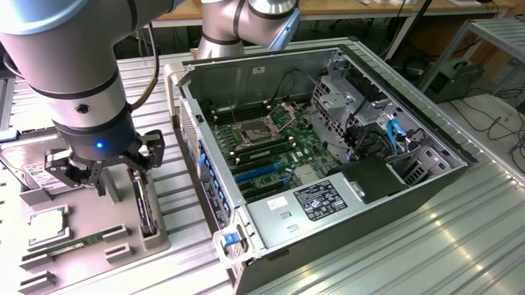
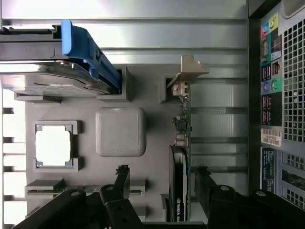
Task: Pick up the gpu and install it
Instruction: 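Pick up the gpu and move the gpu toward the slot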
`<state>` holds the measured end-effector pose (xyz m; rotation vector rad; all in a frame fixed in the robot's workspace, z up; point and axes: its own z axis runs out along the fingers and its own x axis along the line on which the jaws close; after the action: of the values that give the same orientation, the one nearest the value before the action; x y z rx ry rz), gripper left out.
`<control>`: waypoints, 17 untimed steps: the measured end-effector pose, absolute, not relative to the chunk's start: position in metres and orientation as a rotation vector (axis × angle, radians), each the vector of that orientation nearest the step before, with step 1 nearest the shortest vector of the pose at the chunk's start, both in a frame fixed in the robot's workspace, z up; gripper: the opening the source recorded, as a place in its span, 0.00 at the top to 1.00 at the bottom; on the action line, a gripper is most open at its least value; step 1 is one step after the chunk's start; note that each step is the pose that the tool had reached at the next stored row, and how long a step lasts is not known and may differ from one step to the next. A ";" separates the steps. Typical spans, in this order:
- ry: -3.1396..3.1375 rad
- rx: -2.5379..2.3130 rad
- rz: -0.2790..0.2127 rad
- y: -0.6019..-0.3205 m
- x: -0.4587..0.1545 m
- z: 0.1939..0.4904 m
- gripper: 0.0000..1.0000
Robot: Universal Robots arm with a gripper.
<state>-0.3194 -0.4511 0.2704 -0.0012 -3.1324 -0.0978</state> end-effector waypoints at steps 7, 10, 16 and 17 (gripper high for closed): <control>-3.121 -0.002 -0.098 -0.451 -0.318 0.263 0.34; -3.120 -0.002 -0.097 -0.451 -0.318 0.261 0.34; -3.120 -0.002 -0.097 -0.451 -0.318 0.255 0.34; -3.120 -0.002 -0.097 -0.451 -0.318 0.255 0.34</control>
<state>-0.3177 -0.4511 0.2546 -0.0019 -3.1195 -0.0973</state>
